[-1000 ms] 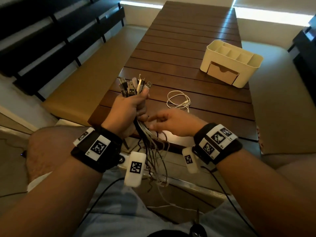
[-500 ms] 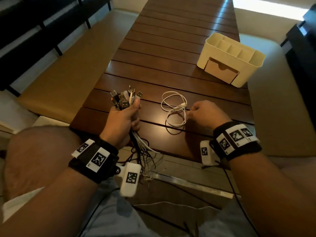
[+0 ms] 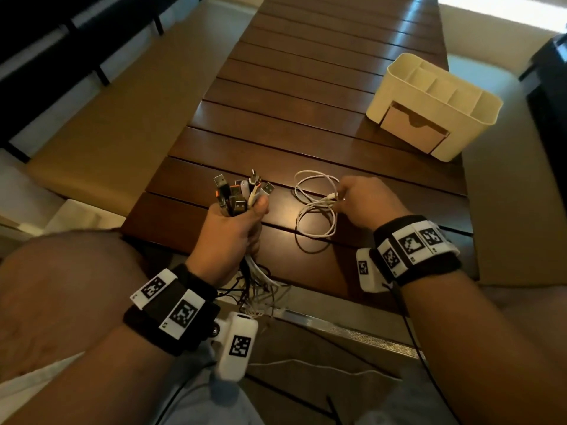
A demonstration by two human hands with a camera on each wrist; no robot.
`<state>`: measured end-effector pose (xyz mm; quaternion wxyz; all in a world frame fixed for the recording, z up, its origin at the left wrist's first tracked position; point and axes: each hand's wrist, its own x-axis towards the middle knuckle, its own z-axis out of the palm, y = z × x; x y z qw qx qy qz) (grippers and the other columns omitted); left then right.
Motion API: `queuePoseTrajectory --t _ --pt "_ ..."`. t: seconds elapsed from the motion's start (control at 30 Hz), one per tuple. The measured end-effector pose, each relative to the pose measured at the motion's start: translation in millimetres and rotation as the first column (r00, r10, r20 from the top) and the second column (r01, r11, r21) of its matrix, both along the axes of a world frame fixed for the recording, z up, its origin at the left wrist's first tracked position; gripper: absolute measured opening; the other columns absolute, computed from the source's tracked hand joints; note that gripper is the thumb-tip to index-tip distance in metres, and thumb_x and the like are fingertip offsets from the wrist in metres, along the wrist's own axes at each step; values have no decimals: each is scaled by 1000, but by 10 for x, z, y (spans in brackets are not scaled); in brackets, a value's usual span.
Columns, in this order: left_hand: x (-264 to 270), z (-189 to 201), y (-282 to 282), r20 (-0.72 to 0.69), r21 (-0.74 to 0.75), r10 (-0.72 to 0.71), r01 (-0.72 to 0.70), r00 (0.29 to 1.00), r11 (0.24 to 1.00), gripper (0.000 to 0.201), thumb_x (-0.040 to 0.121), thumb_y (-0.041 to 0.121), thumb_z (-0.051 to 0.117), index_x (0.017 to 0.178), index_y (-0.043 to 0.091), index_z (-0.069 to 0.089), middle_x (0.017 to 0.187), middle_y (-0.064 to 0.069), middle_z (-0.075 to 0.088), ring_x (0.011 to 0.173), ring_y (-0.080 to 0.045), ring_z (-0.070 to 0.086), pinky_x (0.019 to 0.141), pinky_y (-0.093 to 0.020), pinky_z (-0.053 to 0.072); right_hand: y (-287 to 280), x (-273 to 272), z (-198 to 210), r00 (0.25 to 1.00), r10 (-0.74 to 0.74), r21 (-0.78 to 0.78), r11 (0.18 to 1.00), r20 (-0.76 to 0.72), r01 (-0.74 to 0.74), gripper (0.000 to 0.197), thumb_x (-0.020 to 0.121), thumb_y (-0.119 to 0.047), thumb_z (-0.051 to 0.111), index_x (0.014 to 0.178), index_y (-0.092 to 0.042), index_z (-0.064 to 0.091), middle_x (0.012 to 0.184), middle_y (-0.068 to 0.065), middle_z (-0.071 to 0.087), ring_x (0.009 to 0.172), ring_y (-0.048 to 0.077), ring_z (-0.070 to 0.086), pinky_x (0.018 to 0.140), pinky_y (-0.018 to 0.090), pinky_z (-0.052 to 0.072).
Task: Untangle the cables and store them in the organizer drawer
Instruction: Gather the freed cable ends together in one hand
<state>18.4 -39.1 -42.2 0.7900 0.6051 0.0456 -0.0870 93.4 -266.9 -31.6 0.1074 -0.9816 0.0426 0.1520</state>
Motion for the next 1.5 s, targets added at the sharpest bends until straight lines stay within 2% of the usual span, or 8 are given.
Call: queuePoseTrajectory --t 0.3,0.4,0.7,0.87,1.0,1.13,1.4,1.5 --pt "-25 -10 -3 0 20 8 -8 1000 1000 47 89 29 65 95 -15 49 59 -6 22 50 -16 20 49 -34 17 29 -208 450 997 59 353 935 -41 -41 18 96 -41 59 94 -25 66 91 -6 65 82 9 57 64 28 40" --pt "-27 -5 -13 4 6 20 -20 1000 1000 48 92 27 68 98 -16 49 60 -6 24 50 -16 20 50 -36 16 42 -259 524 999 10 511 860 -43 13 23 98 -37 57 86 -19 68 76 -9 70 59 -1 54 60 27 38" --pt "-38 19 36 21 39 25 -26 999 999 13 99 17 58 101 4 58 58 -2 26 45 -14 23 42 -24 26 -83 -209 266 959 -272 390 877 -74 279 36 104 -36 44 87 -17 68 84 2 74 76 15 63 74 33 46" --pt "-14 -11 26 20 47 20 -21 1000 999 30 99 18 57 98 -12 52 57 -1 25 47 -14 21 42 -24 25 -138 -194 305 953 -285 171 949 102 265 17 98 -37 56 97 -22 63 92 1 63 87 18 60 81 40 53" --pt "-9 -11 30 33 55 13 -14 999 998 25 100 18 57 99 -6 56 56 -1 26 45 -14 22 43 -25 24 -148 -225 456 966 -214 310 937 142 162 12 95 -35 62 90 -24 61 89 -5 61 80 9 57 65 27 41" --pt "-7 0 29 21 43 3 -4 1000 999 17 100 19 57 104 4 57 56 -1 27 46 -15 21 45 -28 22 -9 -338 587 998 67 492 869 -7 -55 8 94 -32 63 90 -25 64 82 -6 70 81 7 65 70 25 45" --pt "-28 3 28 11 18 21 -21 1000 1000 12 100 18 57 103 7 55 56 0 27 44 -12 23 42 -24 26 301 -430 272 931 301 65 954 -206 -294 29 91 -45 66 100 -18 63 87 -3 57 74 8 52 60 22 40" --pt "-34 -2 23 17 5 31 -31 999 1000 12 99 19 57 96 7 56 54 2 29 43 -11 24 43 -25 27 314 -426 297 936 309 149 947 -167 -286 25 96 -41 60 91 -17 65 86 -1 63 75 13 57 62 25 44"
